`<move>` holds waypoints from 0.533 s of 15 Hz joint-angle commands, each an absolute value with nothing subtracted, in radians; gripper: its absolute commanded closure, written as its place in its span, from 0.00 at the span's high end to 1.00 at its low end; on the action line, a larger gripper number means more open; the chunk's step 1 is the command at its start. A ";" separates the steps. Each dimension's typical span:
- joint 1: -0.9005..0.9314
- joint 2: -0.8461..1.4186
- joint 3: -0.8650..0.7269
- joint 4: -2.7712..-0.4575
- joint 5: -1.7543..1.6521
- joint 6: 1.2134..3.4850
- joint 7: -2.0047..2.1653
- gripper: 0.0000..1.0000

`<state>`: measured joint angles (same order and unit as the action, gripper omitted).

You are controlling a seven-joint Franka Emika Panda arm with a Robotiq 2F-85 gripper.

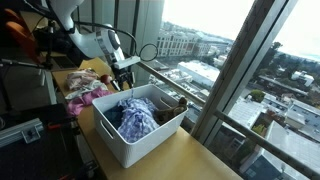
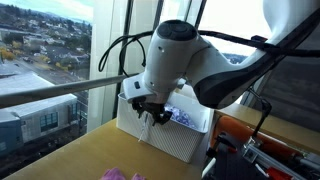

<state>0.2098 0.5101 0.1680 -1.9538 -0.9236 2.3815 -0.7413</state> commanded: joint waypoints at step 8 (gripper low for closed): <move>0.190 0.516 0.160 -1.950 -0.958 2.388 -0.764 0.00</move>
